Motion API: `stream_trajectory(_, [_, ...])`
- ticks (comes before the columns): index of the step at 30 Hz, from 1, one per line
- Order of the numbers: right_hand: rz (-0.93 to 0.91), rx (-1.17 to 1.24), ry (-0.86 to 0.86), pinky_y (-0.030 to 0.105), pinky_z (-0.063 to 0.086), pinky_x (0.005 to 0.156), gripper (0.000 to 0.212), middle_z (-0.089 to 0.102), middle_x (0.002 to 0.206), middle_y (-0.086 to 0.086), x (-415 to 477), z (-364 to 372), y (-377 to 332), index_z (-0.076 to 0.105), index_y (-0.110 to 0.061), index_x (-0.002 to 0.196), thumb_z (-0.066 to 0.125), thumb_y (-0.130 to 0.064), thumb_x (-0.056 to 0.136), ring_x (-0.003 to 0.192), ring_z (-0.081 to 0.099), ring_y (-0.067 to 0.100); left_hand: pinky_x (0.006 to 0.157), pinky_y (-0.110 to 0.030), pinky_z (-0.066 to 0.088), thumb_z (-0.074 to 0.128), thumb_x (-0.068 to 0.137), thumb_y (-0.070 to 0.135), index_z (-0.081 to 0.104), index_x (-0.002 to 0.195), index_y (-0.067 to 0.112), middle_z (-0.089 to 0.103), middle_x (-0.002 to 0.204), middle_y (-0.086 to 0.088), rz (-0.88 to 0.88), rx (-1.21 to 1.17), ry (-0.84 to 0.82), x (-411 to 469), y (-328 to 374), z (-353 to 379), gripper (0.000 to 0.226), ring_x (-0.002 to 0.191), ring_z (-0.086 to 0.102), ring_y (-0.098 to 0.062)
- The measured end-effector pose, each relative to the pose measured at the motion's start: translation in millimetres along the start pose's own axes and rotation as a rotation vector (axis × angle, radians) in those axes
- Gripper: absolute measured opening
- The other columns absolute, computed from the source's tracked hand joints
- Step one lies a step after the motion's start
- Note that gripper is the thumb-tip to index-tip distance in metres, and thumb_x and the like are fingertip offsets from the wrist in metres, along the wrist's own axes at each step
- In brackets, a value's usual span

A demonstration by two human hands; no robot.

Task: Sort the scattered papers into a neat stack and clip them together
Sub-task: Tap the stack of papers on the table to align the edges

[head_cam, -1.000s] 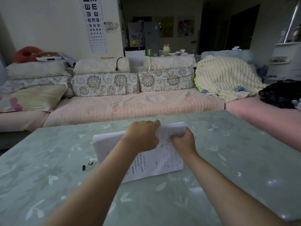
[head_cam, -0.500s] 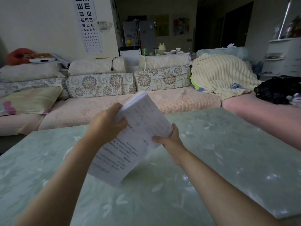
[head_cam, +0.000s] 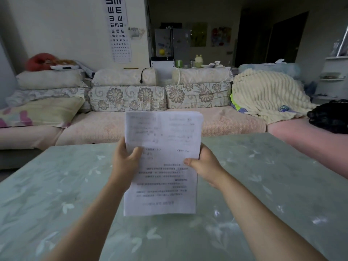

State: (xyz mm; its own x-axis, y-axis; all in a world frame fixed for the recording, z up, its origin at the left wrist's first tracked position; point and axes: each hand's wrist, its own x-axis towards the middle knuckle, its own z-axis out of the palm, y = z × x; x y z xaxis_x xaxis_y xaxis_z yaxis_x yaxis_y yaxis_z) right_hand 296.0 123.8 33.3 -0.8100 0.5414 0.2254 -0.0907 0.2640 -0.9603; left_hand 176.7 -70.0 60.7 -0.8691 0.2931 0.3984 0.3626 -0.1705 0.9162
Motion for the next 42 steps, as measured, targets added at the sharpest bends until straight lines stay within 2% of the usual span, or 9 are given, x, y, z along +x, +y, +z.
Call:
stream_trajectory(3, [-0.087, -0.066, 0.171, 0.031, 0.052, 0.091, 0.048, 0.067, 0.115, -0.006, 1, 4, -8, 0.054, -0.025, 0.123, 0.061, 0.005, 0.086, 0.104, 0.062, 0.009, 0.055, -0.017, 0.053, 0.053, 0.092, 0.001, 0.055, 0.114, 0.020, 0.066, 0.095, 0.005, 0.029, -0.059, 0.000, -6, -1, 9, 0.029, 0.073, 0.067, 0.000])
stream_trajectory(6, [-0.120, -0.058, 0.200, 0.017, 0.048, 0.081, 0.048, 0.065, 0.113, -0.009, -1, 3, -2, 0.050, -0.024, 0.124, 0.061, 0.004, 0.087, 0.103, 0.061, 0.004, 0.069, -0.031, 0.059, 0.059, 0.089, 0.007, 0.055, 0.118, 0.024, 0.067, 0.105, 0.003, -0.020, -0.071, -0.005, -12, -14, 12, 0.034, 0.090, 0.069, -0.010])
stream_trajectory(10, [-0.051, -0.048, 0.114, 0.029, 0.053, 0.088, 0.052, 0.065, 0.116, -0.007, -6, 4, 19, 0.048, -0.024, 0.127, 0.065, -0.001, 0.084, 0.108, 0.063, 0.009, 0.078, -0.044, 0.060, 0.064, 0.082, 0.011, 0.057, 0.110, 0.027, 0.068, 0.105, -0.001, -0.126, -0.047, -0.029, -24, -36, 12, 0.033, 0.095, 0.069, -0.020])
stream_trajectory(13, [-0.053, -0.011, 0.133, 0.024, 0.052, 0.082, 0.050, 0.068, 0.114, -0.006, -6, 4, 18, 0.052, -0.024, 0.125, 0.064, 0.002, 0.083, 0.106, 0.065, 0.010, 0.077, -0.048, 0.060, 0.062, 0.081, 0.012, 0.059, 0.108, 0.026, 0.070, 0.102, -0.001, -0.143, -0.050, -0.004, -25, -40, 12, 0.030, 0.092, 0.070, -0.020])
stream_trajectory(24, [0.000, 0.081, 0.137, 0.025, 0.052, 0.078, 0.042, 0.073, 0.106, -0.004, -6, 8, 16, 0.060, -0.024, 0.114, 0.064, 0.003, 0.082, 0.101, 0.068, 0.013, 0.072, -0.035, 0.059, 0.063, 0.075, 0.024, 0.064, 0.104, 0.026, 0.072, 0.095, 0.007, -0.157, -0.074, -0.027, -21, -38, 9, 0.029, 0.090, 0.070, -0.015])
stream_trajectory(30, [0.005, 0.087, 0.116, 0.019, 0.050, 0.072, 0.042, 0.073, 0.105, -0.004, -5, 6, 14, 0.059, -0.022, 0.116, 0.061, 0.007, 0.084, 0.097, 0.069, 0.009, 0.066, -0.028, 0.059, 0.057, 0.086, -0.001, 0.057, 0.116, 0.016, 0.068, 0.103, -0.001, -0.062, -0.070, -0.032, -9, -25, 11, 0.034, 0.089, 0.070, -0.013])
stream_trajectory(36, [0.029, 0.068, 0.103, 0.017, 0.052, 0.069, 0.040, 0.073, 0.105, -0.002, -1, 3, 14, 0.061, -0.018, 0.115, 0.060, 0.008, 0.085, 0.098, 0.069, 0.012, 0.064, -0.030, 0.059, 0.058, 0.089, 0.003, 0.051, 0.104, 0.033, 0.064, 0.104, 0.003, -0.091, 0.054, -0.066, -9, -27, 10, 0.034, 0.090, 0.068, -0.015])
stream_trajectory(39, [0.101, -0.023, 0.120, 0.027, 0.052, 0.078, 0.044, 0.066, 0.117, 0.001, 3, 2, 11, 0.052, -0.017, 0.123, 0.067, -0.005, 0.084, 0.107, 0.065, 0.019, 0.066, -0.041, 0.060, 0.058, 0.090, 0.009, 0.048, 0.106, 0.020, 0.062, 0.099, 0.000, -0.045, 0.212, -0.097, -5, -15, 9, 0.022, 0.087, 0.067, -0.021])
stream_trajectory(42, [-0.046, -0.250, 0.423, 0.040, 0.041, 0.107, 0.091, 0.039, 0.146, 0.010, 2, -1, -4, 0.026, -0.013, 0.149, 0.081, -0.020, 0.077, 0.133, 0.044, 0.025, 0.055, -0.039, 0.047, 0.060, 0.089, 0.017, 0.040, 0.095, 0.015, 0.055, 0.082, -0.003, 0.169, 0.542, -0.099, 0, 8, 5, 0.021, 0.070, 0.056, -0.027])
